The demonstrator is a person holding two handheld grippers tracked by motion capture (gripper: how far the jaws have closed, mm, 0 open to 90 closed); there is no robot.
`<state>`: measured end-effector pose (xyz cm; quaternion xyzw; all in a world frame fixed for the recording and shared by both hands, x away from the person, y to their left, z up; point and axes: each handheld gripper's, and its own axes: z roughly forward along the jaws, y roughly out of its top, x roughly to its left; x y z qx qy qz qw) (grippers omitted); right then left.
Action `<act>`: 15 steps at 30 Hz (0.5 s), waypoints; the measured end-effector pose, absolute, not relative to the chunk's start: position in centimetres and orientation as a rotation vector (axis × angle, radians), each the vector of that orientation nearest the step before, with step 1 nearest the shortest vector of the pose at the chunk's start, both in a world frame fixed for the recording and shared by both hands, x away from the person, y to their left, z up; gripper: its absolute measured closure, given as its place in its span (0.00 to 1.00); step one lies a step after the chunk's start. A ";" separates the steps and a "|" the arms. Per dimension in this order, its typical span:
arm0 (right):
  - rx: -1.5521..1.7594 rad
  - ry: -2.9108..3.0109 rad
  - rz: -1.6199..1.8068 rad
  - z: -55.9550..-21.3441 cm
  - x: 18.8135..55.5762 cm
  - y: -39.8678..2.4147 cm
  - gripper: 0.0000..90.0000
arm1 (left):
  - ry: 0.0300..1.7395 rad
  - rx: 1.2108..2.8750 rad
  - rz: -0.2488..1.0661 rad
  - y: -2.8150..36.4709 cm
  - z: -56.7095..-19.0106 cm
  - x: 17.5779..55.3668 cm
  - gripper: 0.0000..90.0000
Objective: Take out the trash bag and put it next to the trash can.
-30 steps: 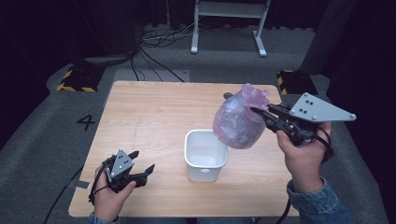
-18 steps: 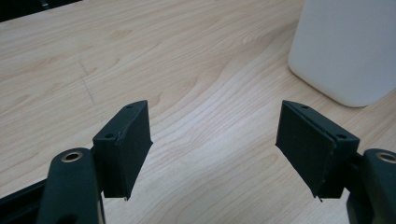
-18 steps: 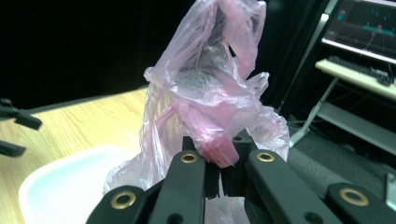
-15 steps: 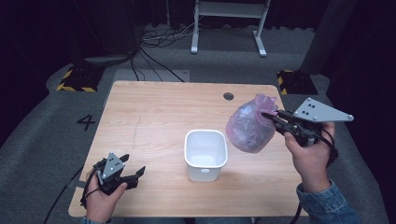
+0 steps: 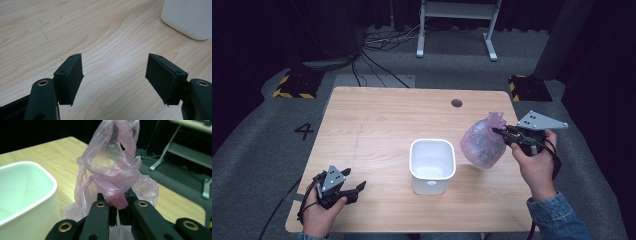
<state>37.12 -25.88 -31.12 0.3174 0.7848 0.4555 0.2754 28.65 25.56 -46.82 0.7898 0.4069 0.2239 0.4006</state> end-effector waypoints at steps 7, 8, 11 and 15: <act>0.913 2.165 1.222 -33.6 38.4 -25.9 0.97 | 1.042 2.014 0.558 25.7 -47.2 28.8 0.30; 0.921 2.171 1.225 -33.9 38.6 -25.9 0.96 | 1.042 2.017 0.557 25.7 -47.2 28.9 0.29; 0.941 2.198 1.220 -34.9 39.0 -25.8 0.96 | 1.044 2.019 0.555 25.7 -47.3 28.9 0.29; 0.970 2.230 1.216 -36.2 39.5 -25.7 0.95 | 1.042 2.022 0.558 25.7 -47.3 28.9 0.29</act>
